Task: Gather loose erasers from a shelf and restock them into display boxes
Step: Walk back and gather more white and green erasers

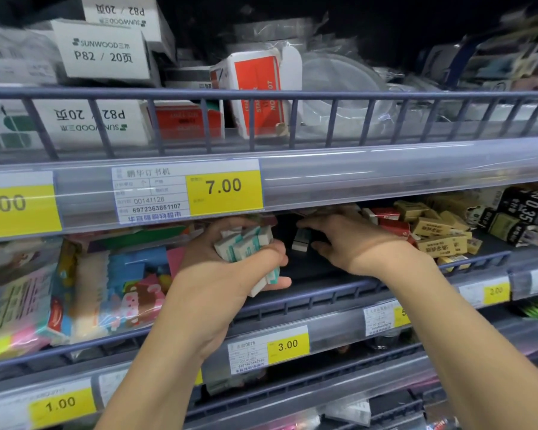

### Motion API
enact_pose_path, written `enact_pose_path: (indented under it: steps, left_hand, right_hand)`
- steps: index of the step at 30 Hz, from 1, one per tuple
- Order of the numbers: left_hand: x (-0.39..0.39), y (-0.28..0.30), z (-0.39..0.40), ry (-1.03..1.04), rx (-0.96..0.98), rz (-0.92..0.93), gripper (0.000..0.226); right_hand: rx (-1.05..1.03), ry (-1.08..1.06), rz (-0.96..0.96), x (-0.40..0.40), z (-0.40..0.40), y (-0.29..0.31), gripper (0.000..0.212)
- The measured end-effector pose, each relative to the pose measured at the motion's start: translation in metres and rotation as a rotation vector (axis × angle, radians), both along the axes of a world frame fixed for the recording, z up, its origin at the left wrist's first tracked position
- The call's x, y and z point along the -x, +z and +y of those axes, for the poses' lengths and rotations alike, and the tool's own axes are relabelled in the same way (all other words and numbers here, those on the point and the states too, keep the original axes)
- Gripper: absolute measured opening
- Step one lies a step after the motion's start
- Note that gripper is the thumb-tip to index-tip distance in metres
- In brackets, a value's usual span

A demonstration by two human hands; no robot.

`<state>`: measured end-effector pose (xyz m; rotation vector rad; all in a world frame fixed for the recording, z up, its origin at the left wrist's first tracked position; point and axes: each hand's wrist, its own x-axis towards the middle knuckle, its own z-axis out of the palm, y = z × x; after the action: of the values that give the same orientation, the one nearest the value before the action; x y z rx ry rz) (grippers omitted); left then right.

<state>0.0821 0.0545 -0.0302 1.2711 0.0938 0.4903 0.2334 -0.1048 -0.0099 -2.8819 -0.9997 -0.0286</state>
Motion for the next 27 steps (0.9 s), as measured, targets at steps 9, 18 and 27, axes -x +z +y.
enact_pose_path:
  steps: [9, 18, 27]
  left_hand:
    - [-0.012, -0.004, 0.002, 0.0, -0.022, 0.081, 0.029]
    - [-0.002, -0.004, 0.001, 0.06, -0.184, 0.054, 0.057]
    - [0.036, -0.007, -0.03, -0.295, -0.221, -0.102, 0.023]
  right_hand:
    - [0.075, 0.136, 0.005, -0.013, 0.006, 0.002, 0.036]
    - [-0.495, 0.109, 0.131, 0.015, -0.021, -0.001, 0.035]
    - [-1.327, 0.145, 0.502, 0.11, -0.084, -0.066, 0.038]
